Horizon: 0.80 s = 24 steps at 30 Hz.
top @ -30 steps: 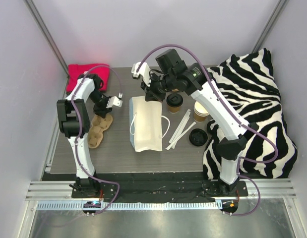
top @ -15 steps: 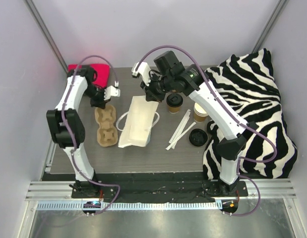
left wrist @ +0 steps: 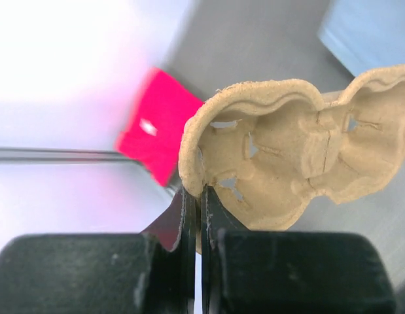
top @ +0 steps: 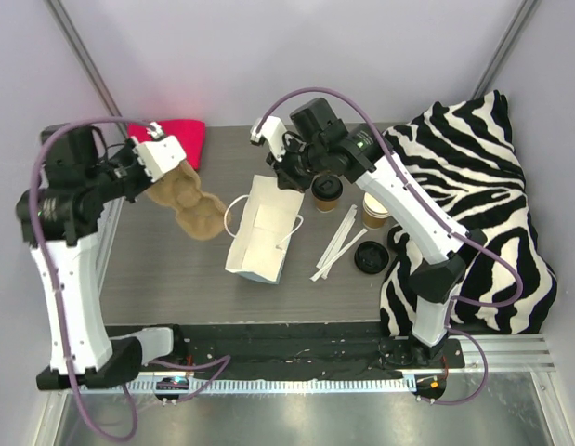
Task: Pack the takeout coffee
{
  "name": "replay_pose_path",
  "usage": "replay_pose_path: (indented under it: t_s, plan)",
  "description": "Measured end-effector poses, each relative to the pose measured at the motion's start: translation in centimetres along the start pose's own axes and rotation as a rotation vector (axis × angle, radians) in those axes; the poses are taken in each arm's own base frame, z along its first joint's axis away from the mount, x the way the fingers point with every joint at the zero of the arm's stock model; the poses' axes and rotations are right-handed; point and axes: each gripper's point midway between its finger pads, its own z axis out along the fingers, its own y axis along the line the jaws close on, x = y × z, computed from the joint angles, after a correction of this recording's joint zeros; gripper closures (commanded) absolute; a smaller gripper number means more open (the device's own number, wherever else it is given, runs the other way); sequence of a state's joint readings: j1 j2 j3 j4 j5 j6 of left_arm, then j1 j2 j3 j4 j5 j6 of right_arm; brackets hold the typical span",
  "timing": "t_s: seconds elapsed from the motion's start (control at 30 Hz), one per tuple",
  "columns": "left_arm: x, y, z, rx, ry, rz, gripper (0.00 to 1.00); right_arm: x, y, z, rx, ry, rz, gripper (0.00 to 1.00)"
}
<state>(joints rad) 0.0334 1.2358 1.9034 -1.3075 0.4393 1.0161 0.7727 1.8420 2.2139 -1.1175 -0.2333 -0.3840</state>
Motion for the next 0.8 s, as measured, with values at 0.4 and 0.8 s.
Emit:
replay_pose_path:
  t_s: [0.4,0.8]
  plan:
    - [-11.5,4.7,-13.0,-0.429,-0.393,-0.024,1.00,0.0,-0.1,-0.1,0.009,-0.001,0.006,0.99]
    - [-14.4,4.2,-13.3,-0.357,-0.549,-0.137,1.00,0.0,-0.7,-0.3,0.048,0.006,0.025,0.99]
